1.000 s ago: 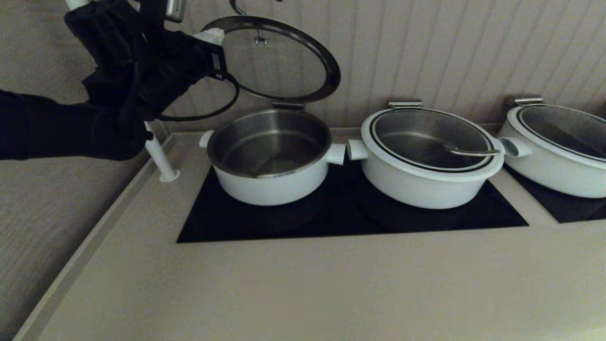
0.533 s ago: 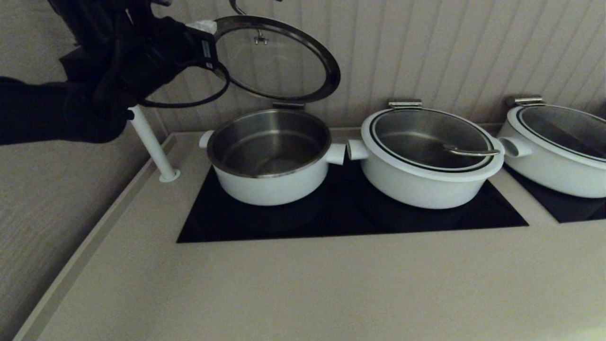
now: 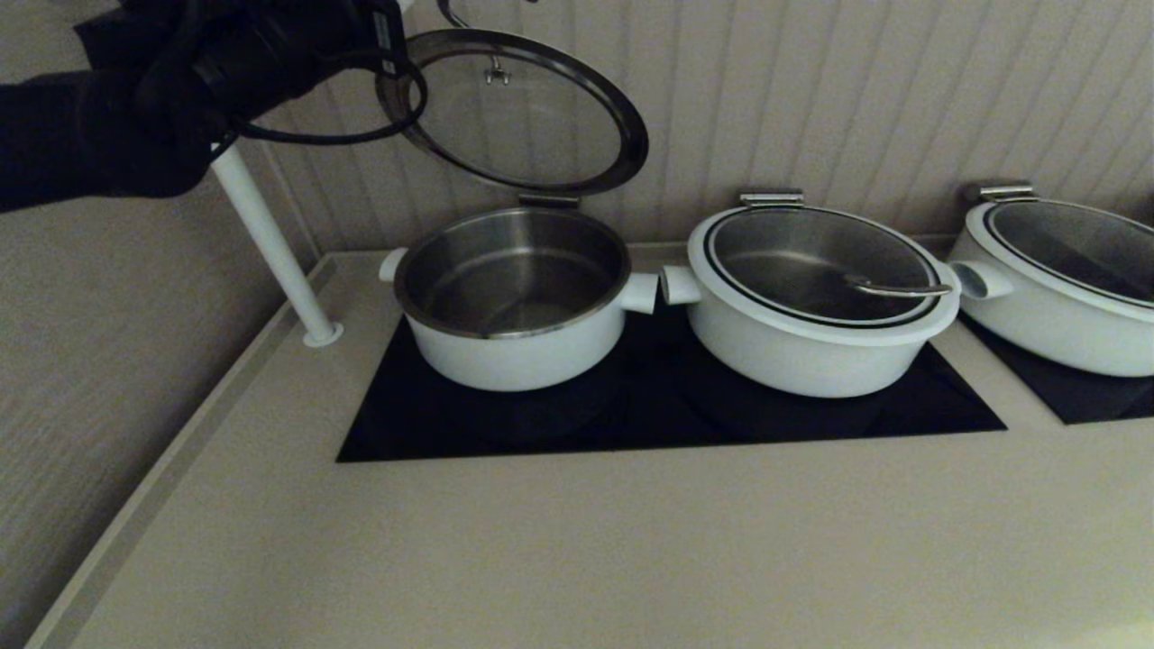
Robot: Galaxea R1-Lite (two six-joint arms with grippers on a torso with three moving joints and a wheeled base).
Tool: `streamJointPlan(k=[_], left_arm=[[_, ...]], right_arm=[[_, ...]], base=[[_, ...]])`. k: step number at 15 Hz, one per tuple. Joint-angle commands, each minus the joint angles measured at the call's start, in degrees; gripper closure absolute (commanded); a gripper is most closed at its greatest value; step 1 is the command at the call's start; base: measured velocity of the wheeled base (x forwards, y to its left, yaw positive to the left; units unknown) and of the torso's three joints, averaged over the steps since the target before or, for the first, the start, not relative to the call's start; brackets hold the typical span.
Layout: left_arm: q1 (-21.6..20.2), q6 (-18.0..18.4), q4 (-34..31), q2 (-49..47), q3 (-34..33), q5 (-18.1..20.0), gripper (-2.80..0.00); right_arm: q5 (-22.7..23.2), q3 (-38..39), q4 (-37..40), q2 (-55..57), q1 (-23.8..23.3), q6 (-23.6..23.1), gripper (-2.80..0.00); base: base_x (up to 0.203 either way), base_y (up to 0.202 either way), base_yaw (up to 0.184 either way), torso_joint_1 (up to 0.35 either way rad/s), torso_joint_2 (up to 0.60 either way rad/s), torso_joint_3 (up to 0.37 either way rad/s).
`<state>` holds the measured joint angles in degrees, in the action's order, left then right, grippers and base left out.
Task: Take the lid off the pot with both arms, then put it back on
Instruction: Close the pot lid
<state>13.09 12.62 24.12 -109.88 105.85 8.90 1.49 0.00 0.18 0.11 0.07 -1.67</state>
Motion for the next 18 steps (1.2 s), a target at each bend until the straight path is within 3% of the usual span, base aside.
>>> streamJointPlan(k=[1,18], left_arm=[[0.0,0.2,-2.9,-2.7,5.4,0.2,0.00],[0.1,0.9,-2.6,-5.5,5.5,1.8,0.00]], right_arm=[[0.0,0.0,0.0,0.0,0.0,0.0,0.00],[0.0,0.0,0.0,0.0,0.0,0.0,0.00]], base=[[0.000,0.000,0.000,0.000,0.00,0.000],[0.000,0.000,0.000,0.000,0.00,0.000]])
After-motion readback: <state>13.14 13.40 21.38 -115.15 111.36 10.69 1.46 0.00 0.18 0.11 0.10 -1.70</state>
